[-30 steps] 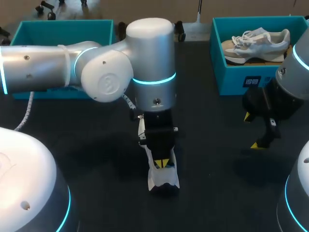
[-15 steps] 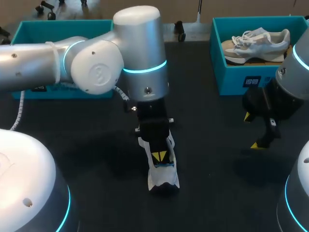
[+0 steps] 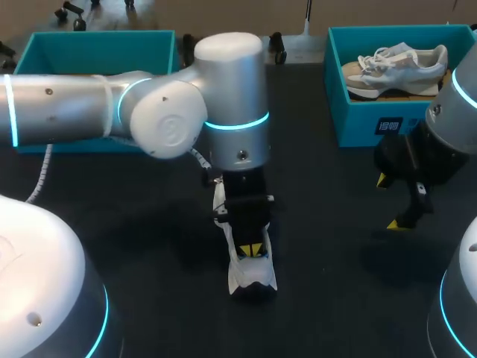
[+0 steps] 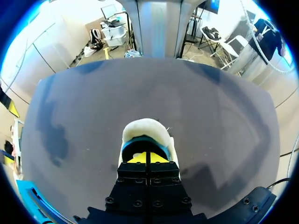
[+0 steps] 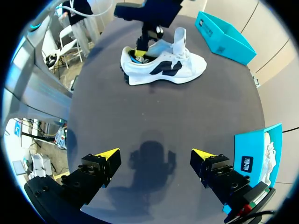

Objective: Take the shoe out of the shoebox, open the shoe tongue, remove and reinsert the insole, then place the shoe into the shoebox

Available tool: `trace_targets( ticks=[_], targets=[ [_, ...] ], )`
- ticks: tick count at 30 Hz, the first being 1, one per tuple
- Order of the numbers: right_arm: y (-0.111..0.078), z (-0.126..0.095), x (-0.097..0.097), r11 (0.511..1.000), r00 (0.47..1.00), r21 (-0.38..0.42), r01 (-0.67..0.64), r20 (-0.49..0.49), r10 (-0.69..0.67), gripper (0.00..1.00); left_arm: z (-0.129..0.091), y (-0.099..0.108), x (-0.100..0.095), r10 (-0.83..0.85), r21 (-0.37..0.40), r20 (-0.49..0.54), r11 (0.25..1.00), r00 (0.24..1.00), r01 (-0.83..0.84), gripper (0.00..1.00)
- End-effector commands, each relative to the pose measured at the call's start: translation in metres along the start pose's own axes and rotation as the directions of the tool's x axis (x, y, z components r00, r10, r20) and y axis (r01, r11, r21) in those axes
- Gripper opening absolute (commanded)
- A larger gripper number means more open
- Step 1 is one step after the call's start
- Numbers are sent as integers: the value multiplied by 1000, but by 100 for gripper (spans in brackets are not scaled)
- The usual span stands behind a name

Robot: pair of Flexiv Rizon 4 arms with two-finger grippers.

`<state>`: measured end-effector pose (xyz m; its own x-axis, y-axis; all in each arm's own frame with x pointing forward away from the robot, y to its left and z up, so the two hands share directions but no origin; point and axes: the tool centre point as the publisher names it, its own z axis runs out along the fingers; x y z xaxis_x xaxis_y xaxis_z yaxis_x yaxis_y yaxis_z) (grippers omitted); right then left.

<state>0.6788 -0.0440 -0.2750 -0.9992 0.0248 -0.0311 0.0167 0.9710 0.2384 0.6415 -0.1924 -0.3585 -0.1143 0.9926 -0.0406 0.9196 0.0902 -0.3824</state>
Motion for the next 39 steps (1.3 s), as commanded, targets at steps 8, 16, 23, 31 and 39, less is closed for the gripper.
trace_targets(
  ticks=[8, 16, 23, 31, 39],
  targets=[
    [0, 1, 1, 1000, 1000, 1, 0, 3, 0, 100, 25, 9, 3, 1, 13, -42, 1000, 999, -1, 0],
    [0, 1, 1, 1000, 1000, 1, 0, 3, 0, 100, 24, 13, 12, -9, -6, -47, 1000, 999, 9, 0],
    [0, 1, 1, 1000, 1000, 1, 0, 3, 0, 100, -1, 12, 15, -6, 1, -28, 1000, 1000, 6, 0],
    [0, 1, 1, 1000, 1000, 1, 0, 3, 0, 100, -17, 7, 12, 15, 14, -22, 1000, 1000, -14, 0],
    [0, 1, 1, 1000, 1000, 1, 0, 3, 0, 100, -17, 7, 12, 15, 14, -22, 1000, 1000, -14, 0]
  ],
)
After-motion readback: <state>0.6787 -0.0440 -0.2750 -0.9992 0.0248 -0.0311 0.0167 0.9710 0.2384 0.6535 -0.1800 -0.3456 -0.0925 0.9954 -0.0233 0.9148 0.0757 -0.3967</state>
